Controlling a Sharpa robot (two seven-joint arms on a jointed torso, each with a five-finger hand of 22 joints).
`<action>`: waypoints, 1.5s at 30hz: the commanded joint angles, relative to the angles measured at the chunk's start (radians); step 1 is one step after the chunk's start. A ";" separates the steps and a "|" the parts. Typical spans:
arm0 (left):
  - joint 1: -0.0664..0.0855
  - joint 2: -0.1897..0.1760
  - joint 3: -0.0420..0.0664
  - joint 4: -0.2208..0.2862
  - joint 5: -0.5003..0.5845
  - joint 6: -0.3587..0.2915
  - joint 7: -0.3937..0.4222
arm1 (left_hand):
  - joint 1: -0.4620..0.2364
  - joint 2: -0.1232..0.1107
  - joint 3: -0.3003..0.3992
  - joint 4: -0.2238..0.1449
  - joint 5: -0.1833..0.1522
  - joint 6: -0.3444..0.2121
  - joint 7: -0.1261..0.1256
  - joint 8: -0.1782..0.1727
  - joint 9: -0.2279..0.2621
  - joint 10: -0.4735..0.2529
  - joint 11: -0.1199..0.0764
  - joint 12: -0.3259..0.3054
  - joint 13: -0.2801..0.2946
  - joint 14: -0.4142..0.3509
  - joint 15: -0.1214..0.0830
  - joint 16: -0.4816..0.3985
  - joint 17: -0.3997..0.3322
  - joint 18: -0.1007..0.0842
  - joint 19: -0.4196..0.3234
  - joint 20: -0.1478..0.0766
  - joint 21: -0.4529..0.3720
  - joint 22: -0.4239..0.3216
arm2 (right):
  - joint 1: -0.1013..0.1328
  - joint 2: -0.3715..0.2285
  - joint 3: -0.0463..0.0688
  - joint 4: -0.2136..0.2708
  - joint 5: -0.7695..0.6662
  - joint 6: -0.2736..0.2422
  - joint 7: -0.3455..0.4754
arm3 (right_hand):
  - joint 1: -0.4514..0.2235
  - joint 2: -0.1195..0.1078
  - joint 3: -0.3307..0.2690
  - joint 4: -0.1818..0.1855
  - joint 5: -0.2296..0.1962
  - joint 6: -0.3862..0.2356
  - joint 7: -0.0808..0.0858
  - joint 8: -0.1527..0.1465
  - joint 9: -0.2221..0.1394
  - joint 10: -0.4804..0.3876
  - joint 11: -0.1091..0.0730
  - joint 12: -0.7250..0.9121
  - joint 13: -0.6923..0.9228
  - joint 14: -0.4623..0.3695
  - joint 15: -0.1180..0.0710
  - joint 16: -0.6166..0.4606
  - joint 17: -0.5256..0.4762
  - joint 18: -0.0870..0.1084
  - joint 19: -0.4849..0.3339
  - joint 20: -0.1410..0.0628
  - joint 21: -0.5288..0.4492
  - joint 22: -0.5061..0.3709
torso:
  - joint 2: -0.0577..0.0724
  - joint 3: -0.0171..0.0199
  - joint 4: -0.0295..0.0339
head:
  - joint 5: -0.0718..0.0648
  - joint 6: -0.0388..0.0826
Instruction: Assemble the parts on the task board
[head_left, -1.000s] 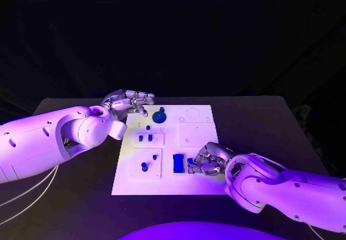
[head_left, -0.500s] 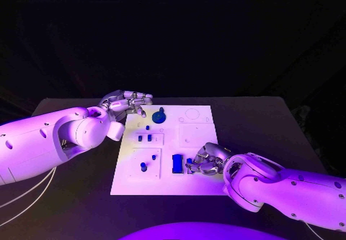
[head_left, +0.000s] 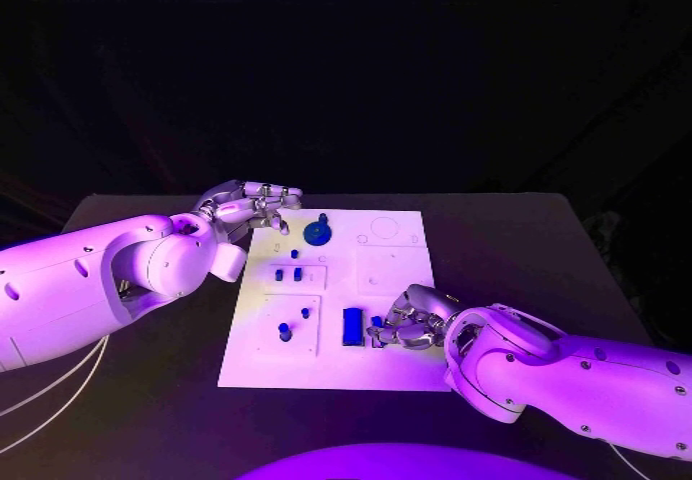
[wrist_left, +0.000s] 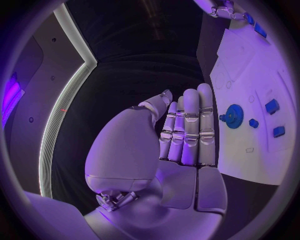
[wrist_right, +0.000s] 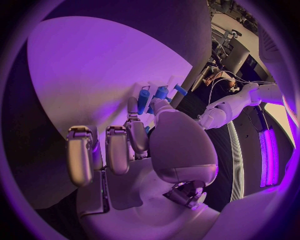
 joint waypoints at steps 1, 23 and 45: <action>0.001 0.001 0.001 0.002 0.003 0.017 0.004 | 0.001 0.007 -0.005 0.001 -0.001 -0.006 -0.001 0.006 -0.002 -0.008 0.000 0.005 0.001 -0.004 0.001 -0.004 -0.002 0.013 0.008 0.002 -0.005 -0.001 | -0.001 -0.003 0.000 0.006 -0.027 0.009 0.021 | -0.012 -0.001 -0.006 0.000 -0.006 -0.001 0.004 -0.004 0.001 0.007 0.002 0.003 0.040 0.074 -0.004 0.005 0.105 -0.008 0.078 -0.004 0.002 0.245 | -0.001 -0.0015 0.0039 | -0.001 0.000; 0.001 0.000 0.001 0.001 0.003 0.017 0.006 | 0.001 0.009 -0.006 0.001 -0.001 -0.006 -0.001 0.007 -0.002 -0.010 -0.001 0.007 0.002 -0.005 0.001 -0.004 -0.003 0.013 0.009 0.002 -0.007 -0.003 | -0.001 -0.045 0.001 0.023 -0.057 0.027 0.052 | 0.048 0.015 -0.020 -0.031 -0.023 -0.003 0.001 -0.006 0.007 0.004 -0.001 -0.001 0.039 0.074 -0.007 0.005 0.104 -0.007 0.077 -0.006 -0.002 0.244 | 0.000 -0.0054 0.0132 | -0.009 0.003; -0.043 0.093 -0.006 -0.115 0.080 -0.038 0.128 | -0.045 -0.003 -0.082 0.043 0.003 -0.014 0.002 0.012 -0.004 -0.041 0.022 0.001 -0.012 -0.254 0.058 -0.258 -0.129 -0.011 -0.188 0.055 -0.223 -0.120 | 0.142 -0.032 0.001 -0.286 0.774 0.105 0.768 | 0.295 0.059 -0.004 -0.061 -0.225 -0.148 0.109 -0.172 -0.096 -0.411 0.115 -0.872 -0.672 -0.317 0.112 -0.962 -0.773 0.155 -0.476 0.106 -1.196 -0.269 | -0.088 -0.0171 0.0023 | -0.012 0.080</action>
